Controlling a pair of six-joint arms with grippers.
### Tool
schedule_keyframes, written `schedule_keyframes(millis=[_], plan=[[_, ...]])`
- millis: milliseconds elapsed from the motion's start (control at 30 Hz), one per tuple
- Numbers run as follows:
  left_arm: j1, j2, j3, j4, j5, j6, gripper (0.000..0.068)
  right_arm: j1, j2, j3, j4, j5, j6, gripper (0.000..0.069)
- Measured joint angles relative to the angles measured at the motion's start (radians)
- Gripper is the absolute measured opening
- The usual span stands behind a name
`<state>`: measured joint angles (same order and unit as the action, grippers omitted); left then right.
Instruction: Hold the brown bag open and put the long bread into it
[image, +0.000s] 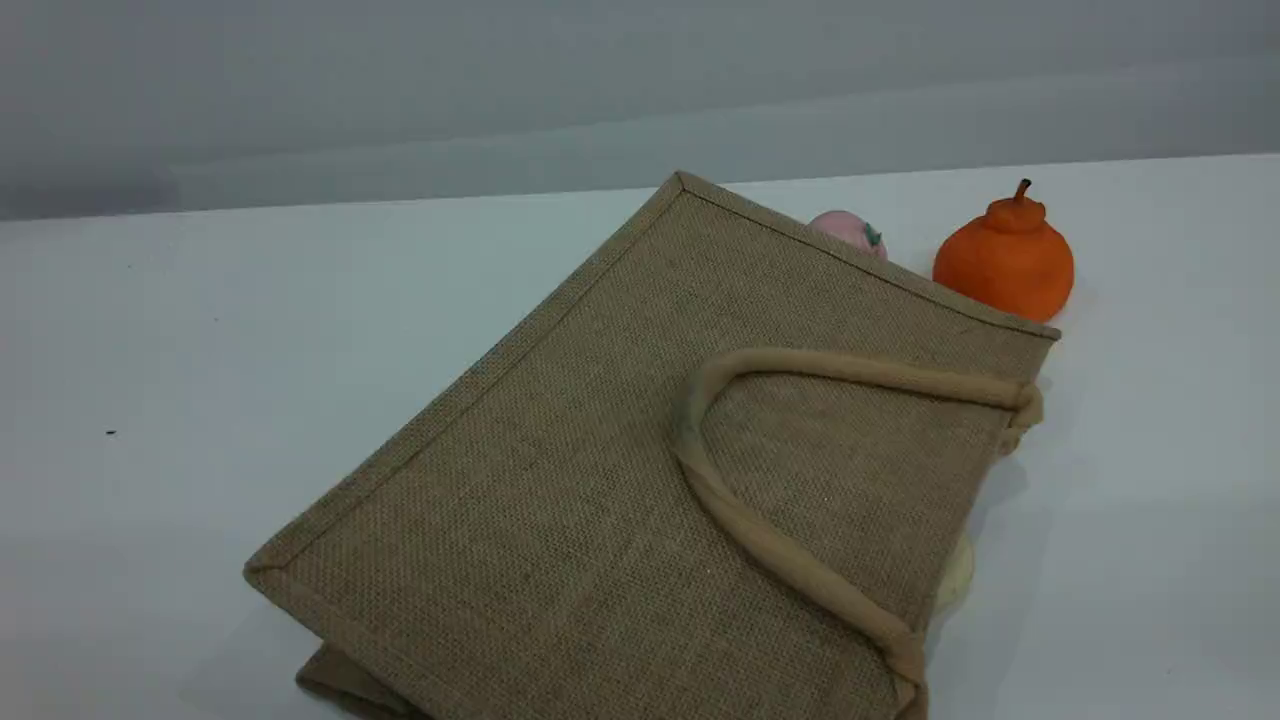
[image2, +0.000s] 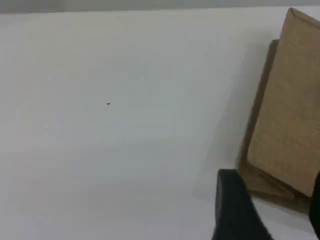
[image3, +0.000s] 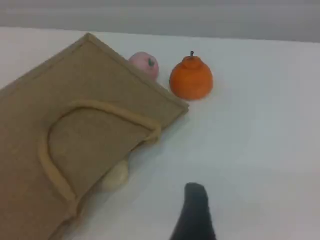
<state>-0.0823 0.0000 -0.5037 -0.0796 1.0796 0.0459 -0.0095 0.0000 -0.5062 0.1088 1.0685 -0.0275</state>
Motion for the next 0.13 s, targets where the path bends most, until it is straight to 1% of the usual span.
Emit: schedule_keyframes(millis=[133], plan=[[0.000,0.000,0.000,0.000,0.000,0.000,0.0335,0.000,0.000,0.000,0.000,0.000,0.000,0.0506]])
